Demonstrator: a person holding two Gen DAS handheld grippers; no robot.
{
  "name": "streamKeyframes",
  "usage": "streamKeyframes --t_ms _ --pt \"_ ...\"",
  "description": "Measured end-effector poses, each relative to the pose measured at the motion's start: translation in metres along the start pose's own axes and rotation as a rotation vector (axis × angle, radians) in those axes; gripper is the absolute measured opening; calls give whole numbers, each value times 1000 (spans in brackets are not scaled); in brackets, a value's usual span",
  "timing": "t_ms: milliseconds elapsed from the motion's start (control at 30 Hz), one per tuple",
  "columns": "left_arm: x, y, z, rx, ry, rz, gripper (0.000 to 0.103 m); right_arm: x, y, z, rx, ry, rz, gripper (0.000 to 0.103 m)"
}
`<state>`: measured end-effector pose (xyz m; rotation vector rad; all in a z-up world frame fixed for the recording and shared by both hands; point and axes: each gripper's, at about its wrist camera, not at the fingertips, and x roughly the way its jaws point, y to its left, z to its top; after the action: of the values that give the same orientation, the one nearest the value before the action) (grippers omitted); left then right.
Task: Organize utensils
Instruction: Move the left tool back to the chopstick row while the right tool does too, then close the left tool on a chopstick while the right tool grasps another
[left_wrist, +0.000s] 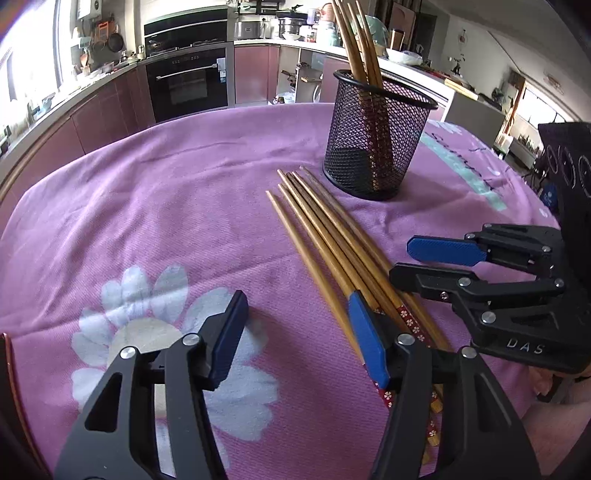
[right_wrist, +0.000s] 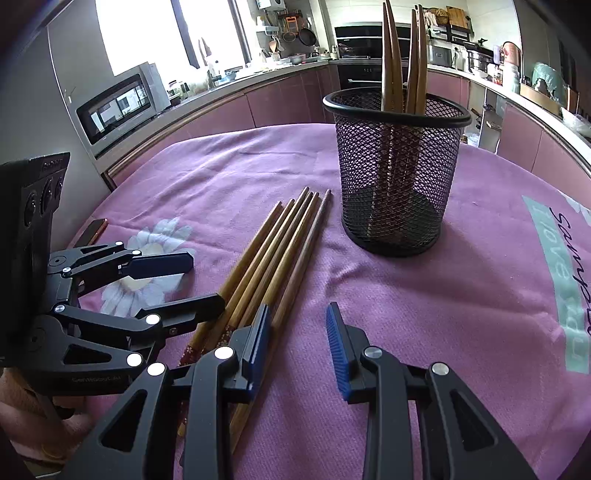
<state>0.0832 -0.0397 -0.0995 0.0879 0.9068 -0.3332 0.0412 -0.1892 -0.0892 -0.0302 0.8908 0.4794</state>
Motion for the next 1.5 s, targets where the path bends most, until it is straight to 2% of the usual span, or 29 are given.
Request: streamKeyframes --t_ms 33,100,267,500,633,733,900,1067,1300,1500 --pt "1 -2 0 14 3 21 48 0 0 0 -2 0 -3 29" --pt "2 -4 0 40 4 37 47 1 1 0 -3 2 -6 29" --pt "3 1 3 18 5 14 45 6 7 3 -28 6 -34 28" --pt "7 8 9 -18 0 11 33 16 10 14 -37 21 -51 23" --pt "10 8 12 -25 -4 15 34 22 12 20 -43 21 -65 22" --pt "12 8 14 -38 -7 20 33 24 11 23 -27 17 -70 16" --pt "13 8 15 -70 -11 26 18 23 3 23 22 11 -43 9" --pt "11 12 14 -116 -16 8 9 19 -1 21 41 3 -33 5" --pt "2 13 12 -138 -32 -10 8 6 -7 17 72 -15 16 6" --pt "-15 17 14 -152 -65 -45 8 -9 -8 16 87 -46 93 6"
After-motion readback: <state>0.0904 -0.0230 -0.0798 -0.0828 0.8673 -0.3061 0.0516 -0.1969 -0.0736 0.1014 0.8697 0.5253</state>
